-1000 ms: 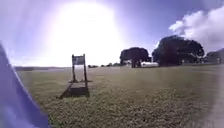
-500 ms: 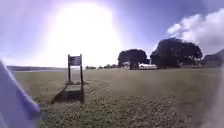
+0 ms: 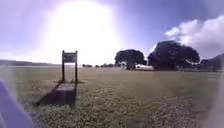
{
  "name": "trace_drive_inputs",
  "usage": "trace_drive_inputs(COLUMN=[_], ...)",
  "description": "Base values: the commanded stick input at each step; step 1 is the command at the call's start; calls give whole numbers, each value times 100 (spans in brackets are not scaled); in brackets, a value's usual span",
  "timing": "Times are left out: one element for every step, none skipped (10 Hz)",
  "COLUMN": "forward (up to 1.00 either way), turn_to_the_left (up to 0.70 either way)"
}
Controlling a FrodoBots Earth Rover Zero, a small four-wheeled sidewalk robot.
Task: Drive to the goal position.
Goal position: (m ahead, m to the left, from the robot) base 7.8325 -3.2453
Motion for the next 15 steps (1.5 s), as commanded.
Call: trace_drive_inputs(forward=[70, 70, 70, 70, 70, 70, 70, 70, 70, 70, 70, 70, 70, 70, 70], turn_to_the_left=[-14, -14, -14, -14, -14, -14, -14, -14, -14, -14, -14, -14, -14, -14, -14])
